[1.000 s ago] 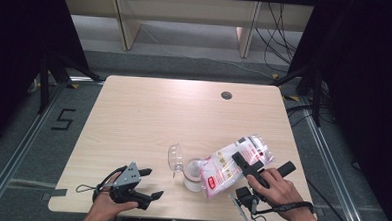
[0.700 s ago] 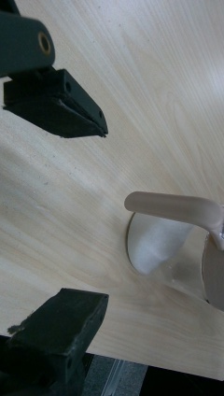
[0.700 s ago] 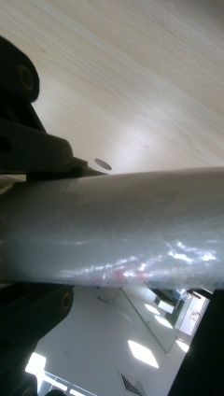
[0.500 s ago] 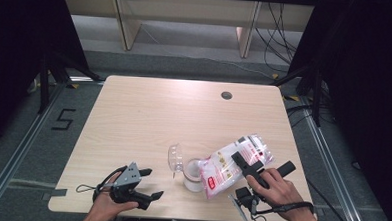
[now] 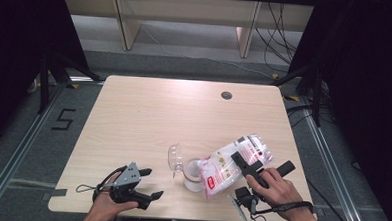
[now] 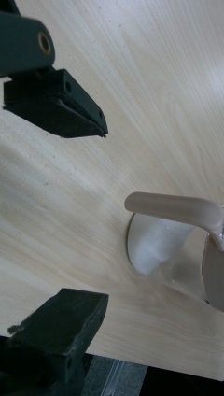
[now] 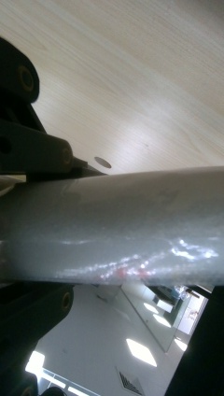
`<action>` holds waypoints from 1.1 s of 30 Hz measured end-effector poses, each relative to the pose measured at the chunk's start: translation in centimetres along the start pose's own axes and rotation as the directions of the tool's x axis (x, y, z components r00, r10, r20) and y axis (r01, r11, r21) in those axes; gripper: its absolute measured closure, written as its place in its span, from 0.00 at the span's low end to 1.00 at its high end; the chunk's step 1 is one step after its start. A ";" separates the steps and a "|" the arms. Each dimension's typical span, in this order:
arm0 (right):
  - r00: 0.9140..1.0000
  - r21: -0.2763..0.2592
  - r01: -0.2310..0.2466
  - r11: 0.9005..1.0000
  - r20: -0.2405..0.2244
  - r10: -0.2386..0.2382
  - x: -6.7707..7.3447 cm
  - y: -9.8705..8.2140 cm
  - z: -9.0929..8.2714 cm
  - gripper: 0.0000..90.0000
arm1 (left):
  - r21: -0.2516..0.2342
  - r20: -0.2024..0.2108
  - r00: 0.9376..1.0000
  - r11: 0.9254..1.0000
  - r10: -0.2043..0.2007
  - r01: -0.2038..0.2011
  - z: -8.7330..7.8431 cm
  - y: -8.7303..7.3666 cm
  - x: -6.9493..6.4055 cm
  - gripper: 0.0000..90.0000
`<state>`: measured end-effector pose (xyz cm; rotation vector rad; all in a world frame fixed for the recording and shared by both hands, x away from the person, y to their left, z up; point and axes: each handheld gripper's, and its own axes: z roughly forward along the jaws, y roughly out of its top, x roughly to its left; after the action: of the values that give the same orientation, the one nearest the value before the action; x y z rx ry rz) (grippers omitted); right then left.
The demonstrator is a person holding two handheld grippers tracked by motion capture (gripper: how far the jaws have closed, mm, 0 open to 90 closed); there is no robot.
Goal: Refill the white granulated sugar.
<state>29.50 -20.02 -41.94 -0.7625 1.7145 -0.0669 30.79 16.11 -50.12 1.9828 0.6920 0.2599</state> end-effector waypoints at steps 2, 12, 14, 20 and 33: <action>1.000 -0.001 -0.001 1.000 0.000 0.001 0.0 0.0 0.0 0.75 | 0.008 -0.003 1.000 1.000 0.010 -0.010 0.0 0.0 0.0 0.17; 1.000 0.001 0.001 1.000 -0.004 -0.001 -0.1 0.0 0.0 0.75 | 0.008 -0.003 1.000 1.000 0.010 -0.010 0.0 0.0 0.1 0.17; 1.000 0.001 0.000 1.000 -0.004 0.000 -0.1 0.0 0.0 0.75 | -0.001 0.000 1.000 1.000 0.000 0.000 0.0 0.0 0.0 0.17; 1.000 0.001 0.002 1.000 -0.003 -0.002 -0.1 0.0 0.0 0.75 | 0.008 -0.007 1.000 1.000 0.011 -0.011 -0.1 0.0 0.0 0.17; 0.999 -0.006 -0.046 0.999 0.001 0.046 0.3 0.1 0.1 0.75 | 0.003 -0.007 1.000 1.000 0.002 -0.002 -0.1 0.1 0.0 0.17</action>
<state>29.51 -20.09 -42.20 -0.7272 1.7308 -0.0297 30.73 16.17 -50.01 1.9863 0.6955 0.2668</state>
